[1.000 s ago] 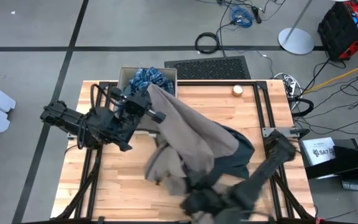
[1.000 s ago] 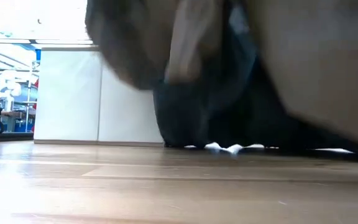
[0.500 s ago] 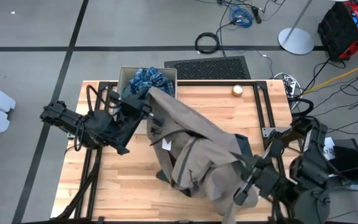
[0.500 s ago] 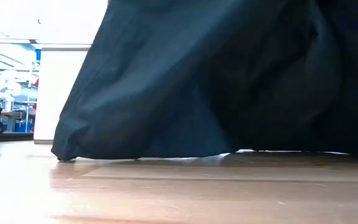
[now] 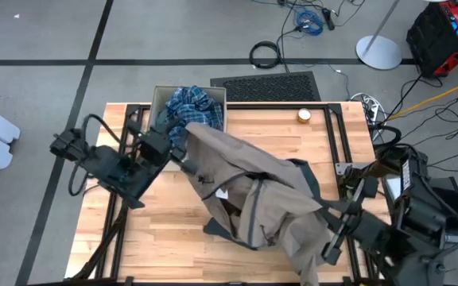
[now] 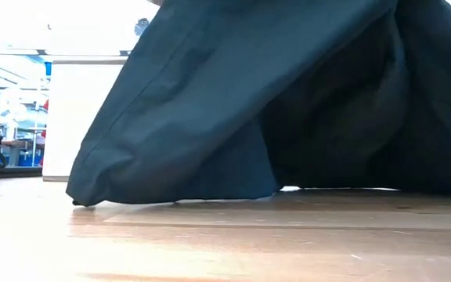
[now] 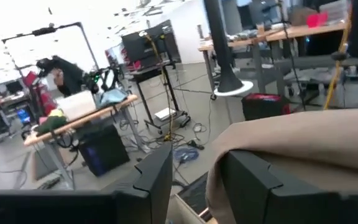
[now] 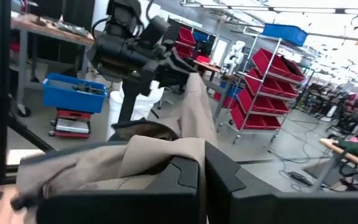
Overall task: Sort clothes
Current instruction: Put the brown jacket into the laundry organizer
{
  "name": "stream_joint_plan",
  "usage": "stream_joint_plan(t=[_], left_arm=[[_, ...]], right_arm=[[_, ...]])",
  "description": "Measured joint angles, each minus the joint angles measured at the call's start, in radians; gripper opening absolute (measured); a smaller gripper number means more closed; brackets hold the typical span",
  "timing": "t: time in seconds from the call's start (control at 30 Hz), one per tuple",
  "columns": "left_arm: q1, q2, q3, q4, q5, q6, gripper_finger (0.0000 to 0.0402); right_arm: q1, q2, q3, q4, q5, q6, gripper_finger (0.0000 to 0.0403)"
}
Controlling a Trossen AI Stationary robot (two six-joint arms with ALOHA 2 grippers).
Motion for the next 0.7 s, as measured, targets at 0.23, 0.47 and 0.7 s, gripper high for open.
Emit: stream_joint_plan(t=[0.23, 0.47, 0.7], left_arm=[[-0.01, -0.053, -0.001, 0.039, -0.057, -0.167, 0.0139], [-0.075, -0.054, -0.004, -0.158, -0.062, -0.066, 0.0139], [-0.186, -0.036, -0.054, -0.963, -0.059, -0.355, 0.0139]], right_arm=[[0.024, -0.042, 0.0, -0.054, -0.001, 0.071, 0.0], [0.039, -0.072, 0.0, -0.062, -0.017, 0.085, 0.0], [0.05, -0.123, 0.0, -0.062, -0.1, 0.11, 0.0]])
